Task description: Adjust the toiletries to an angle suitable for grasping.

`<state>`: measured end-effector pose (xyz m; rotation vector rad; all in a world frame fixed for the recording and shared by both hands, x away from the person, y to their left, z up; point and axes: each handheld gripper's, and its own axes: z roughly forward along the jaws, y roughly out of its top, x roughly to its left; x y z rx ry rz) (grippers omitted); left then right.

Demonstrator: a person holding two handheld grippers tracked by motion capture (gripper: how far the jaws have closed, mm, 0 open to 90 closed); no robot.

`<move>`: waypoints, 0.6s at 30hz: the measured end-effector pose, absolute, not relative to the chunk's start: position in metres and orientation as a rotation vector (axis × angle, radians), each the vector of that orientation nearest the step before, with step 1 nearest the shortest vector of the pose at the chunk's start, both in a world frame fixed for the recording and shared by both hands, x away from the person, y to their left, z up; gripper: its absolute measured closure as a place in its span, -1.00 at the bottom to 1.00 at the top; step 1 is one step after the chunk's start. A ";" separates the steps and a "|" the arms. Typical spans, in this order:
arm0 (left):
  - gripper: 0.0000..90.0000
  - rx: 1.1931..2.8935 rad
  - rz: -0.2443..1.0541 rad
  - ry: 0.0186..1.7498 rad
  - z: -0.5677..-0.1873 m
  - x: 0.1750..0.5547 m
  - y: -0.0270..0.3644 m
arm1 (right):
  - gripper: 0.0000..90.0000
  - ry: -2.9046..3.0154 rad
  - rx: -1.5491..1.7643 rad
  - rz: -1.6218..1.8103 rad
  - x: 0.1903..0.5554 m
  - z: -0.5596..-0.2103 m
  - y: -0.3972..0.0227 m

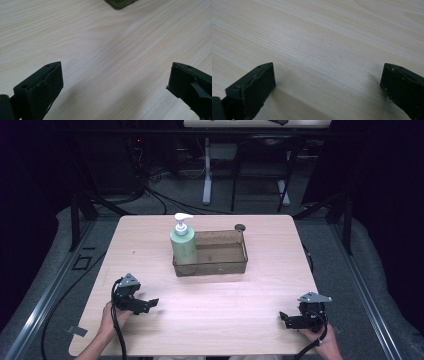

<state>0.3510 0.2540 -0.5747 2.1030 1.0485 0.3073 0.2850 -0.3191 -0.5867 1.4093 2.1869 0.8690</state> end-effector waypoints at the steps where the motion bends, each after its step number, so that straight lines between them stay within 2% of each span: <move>1: -1.00 2.119 0.306 1.043 -0.576 0.351 0.252 | -1.00 2.187 1.409 0.869 0.285 -0.587 -0.319; 12: -1.00 2.151 0.328 1.074 -0.586 0.356 0.253 | -1.00 2.132 1.430 0.887 0.281 -0.589 -0.319; 18: -1.00 2.172 0.402 1.038 -0.590 0.357 0.265 | -1.00 2.112 1.451 0.876 0.279 -0.589 -0.319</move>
